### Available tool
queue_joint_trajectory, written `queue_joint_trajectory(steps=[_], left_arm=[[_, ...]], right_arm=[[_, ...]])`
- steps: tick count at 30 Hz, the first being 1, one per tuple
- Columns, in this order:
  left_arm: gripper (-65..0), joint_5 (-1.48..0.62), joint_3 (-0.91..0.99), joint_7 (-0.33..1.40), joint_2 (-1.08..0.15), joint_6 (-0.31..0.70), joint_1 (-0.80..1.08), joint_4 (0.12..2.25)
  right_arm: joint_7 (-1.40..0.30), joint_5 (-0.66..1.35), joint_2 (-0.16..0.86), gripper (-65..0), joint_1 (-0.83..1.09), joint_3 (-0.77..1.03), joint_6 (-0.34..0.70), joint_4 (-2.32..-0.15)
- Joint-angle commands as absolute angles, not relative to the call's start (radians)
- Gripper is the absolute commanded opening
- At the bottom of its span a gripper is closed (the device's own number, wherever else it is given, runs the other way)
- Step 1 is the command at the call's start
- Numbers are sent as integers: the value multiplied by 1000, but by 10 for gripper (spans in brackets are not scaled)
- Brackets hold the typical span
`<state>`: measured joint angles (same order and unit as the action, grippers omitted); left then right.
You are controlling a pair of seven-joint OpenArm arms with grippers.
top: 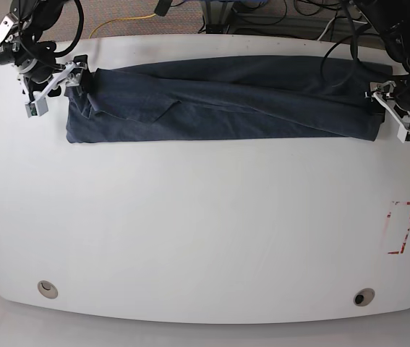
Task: Fold the T-shirt properly
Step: 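Pull the folded end with the right gripper to straighten the strip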
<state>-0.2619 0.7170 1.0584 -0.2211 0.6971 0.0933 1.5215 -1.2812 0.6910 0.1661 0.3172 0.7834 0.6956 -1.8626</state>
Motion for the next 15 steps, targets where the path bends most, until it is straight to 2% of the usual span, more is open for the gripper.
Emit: queue_joint_trajectory(steps=[1,8,11,15], left_arm=[[-229,-272,719,1050,-240,698,82,1547],[-229,-274,723,1050,-240,698,82,1606],[-229,-274,725,1052,-240,698,84,1646],[-229,-275,727,1053,-239,698,84,1693]], right_arm=[[-1267,716,176,-108,317,788,698,-1965],[-1322,835,116,-190,317,769,698,-2011],[-1322,881,113,-249,320,713,698,-2009],[-1320,881,113,-365,308,619,698,-1989]])
